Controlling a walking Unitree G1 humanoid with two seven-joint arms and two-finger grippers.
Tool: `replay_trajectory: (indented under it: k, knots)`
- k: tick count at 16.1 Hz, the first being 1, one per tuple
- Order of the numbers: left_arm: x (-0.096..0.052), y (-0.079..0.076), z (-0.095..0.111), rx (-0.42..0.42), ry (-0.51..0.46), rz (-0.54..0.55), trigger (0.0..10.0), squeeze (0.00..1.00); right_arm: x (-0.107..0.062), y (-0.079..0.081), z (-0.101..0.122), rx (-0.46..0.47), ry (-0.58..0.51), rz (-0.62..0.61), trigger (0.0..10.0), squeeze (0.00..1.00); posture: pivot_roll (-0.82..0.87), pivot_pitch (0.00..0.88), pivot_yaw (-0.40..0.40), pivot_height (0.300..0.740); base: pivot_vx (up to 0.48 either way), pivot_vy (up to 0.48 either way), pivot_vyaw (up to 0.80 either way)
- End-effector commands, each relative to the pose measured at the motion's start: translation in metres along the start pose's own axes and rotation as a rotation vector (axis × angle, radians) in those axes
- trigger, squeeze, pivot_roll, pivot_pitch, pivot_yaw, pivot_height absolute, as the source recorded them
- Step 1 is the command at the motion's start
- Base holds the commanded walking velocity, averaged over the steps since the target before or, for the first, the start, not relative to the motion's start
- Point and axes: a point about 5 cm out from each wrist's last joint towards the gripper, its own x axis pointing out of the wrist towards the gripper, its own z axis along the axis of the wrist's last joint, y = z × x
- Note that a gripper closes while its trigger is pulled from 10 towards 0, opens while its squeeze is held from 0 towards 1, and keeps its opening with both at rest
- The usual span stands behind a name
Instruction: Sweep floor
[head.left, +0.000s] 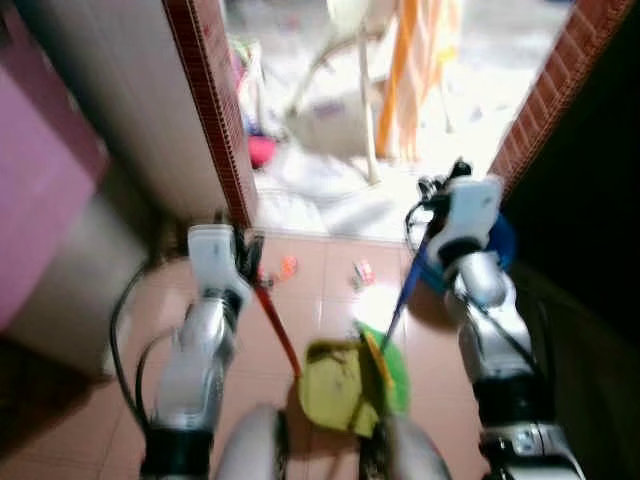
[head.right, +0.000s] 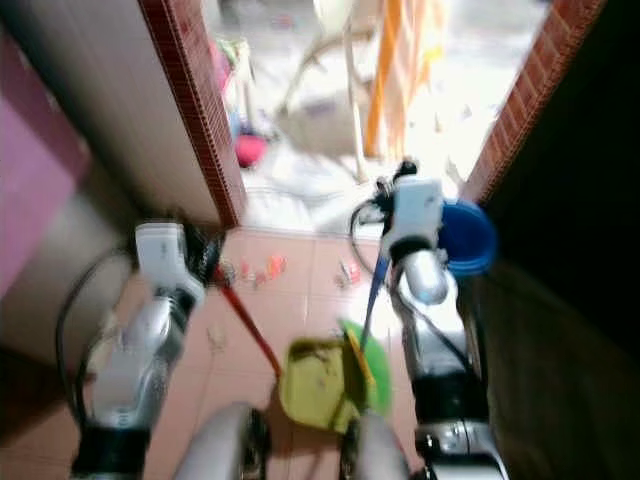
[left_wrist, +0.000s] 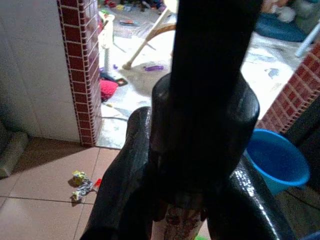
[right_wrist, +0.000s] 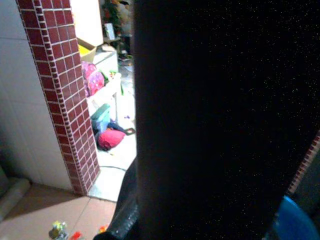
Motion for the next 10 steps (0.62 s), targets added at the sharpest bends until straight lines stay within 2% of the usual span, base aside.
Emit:
replay_trajectory:
  k: [1, 4, 6, 10]
  knots:
    - [0.001, -0.008, 0.01, -0.038, -0.051, -0.039, 10.0, 0.0, 0.0, 0.002, 0.0, 0.013, 0.007, 0.004, 10.0, 0.0, -0.06, 0.119, 0.032, 0.74, 0.0, 0.0, 0.0]
    - [0.007, -0.002, 0.025, -0.032, -0.119, -0.002, 10.0, 0.0, -0.005, -0.007, -0.005, -0.038, 0.021, -0.056, 10.0, 0.0, -0.06, 0.102, 0.034, 0.74, 0.0, 0.0, 0.0]
    - [0.015, 0.012, 0.036, -0.018, -0.161, 0.051, 10.0, 0.0, -0.013, -0.017, -0.013, -0.059, 0.051, -0.097, 10.0, 0.0, -0.06, 0.073, 0.036, 0.74, 0.0, 0.0, -0.8]
    - [0.025, 0.02, 0.041, 0.0, -0.168, 0.071, 10.0, 0.0, -0.017, -0.024, -0.015, -0.103, 0.055, -0.13, 10.0, 0.0, -0.07, 0.04, 0.044, 0.74, 0.0, 0.0, -0.8]
